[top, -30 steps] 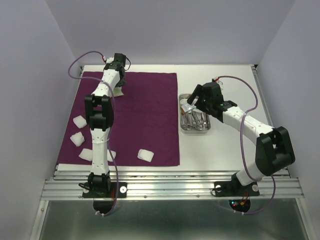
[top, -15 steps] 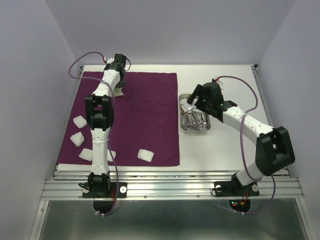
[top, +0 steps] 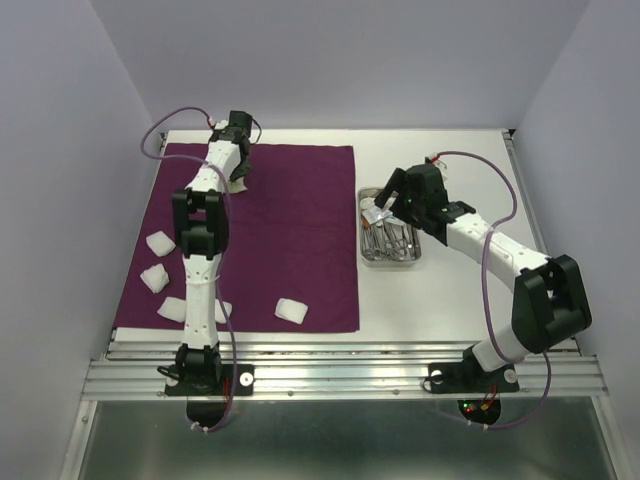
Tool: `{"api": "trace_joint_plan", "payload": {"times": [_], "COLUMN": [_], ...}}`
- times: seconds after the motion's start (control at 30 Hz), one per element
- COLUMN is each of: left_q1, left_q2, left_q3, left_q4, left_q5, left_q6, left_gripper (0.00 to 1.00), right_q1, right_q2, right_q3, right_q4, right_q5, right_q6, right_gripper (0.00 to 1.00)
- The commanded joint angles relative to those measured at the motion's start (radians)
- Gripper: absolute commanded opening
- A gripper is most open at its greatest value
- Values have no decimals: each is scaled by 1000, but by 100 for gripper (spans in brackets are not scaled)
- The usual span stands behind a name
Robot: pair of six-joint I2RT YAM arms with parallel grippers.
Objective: Prepare the surgical pack
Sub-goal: Pick up the medical item from the surgical kit, then place the medical item in the container.
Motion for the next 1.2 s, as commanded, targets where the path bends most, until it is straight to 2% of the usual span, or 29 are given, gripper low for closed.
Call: {"api": "trace_joint_plan", "payload": {"times": [0.0,0.07,0.23,0.3,0.47,0.57,0.67,0.7,0.83,0.97,1.07,1.17], "left_q1": [-1,-16,-103,-169,-361,-444,-544,-579,-642,-677,-691,-691], "left_q2": [-178,-236,-469,-517,-597,-585,-536,-490,-366,-255,-210,-186], "left_q3": [-27,-65,-276,-345,-396,-371,-317,-267,-131,26,46,39], "left_q4": [-30,-27,26,33,38,38,50,36,12,-19,9,4], "left_q5": [13,22,50,47,117,143,157,151,151,185,219,180], "left_q6": [-2,-1,-22,-25,-65,-102,-133,-145,-179,-249,-330,-429], "left_gripper": [0,0,0,0,0,0,0,0,0,0,0,0], "right_q1": [7,7,7,7,-32,-86,-195,-262,-396,-439,-439,-439], "right_q2": [-50,-48,-44,-47,-73,-112,-140,-155,-195,-240,-252,-254], "right_q3": [7,8,10,8,-13,-27,-56,-76,-113,-133,-131,-128], "right_q4": [-1,-4,-10,-13,-30,-59,-70,-70,-76,-90,-96,-99], "right_q5": [25,33,69,85,99,96,39,-2,-76,-70,-67,-73], "right_q6": [-1,-8,-28,-50,-77,-81,-90,-89,-80,-83,-84,-86], "right_gripper": [89,89,89,89,91,93,94,94,94,94,94,94]}}
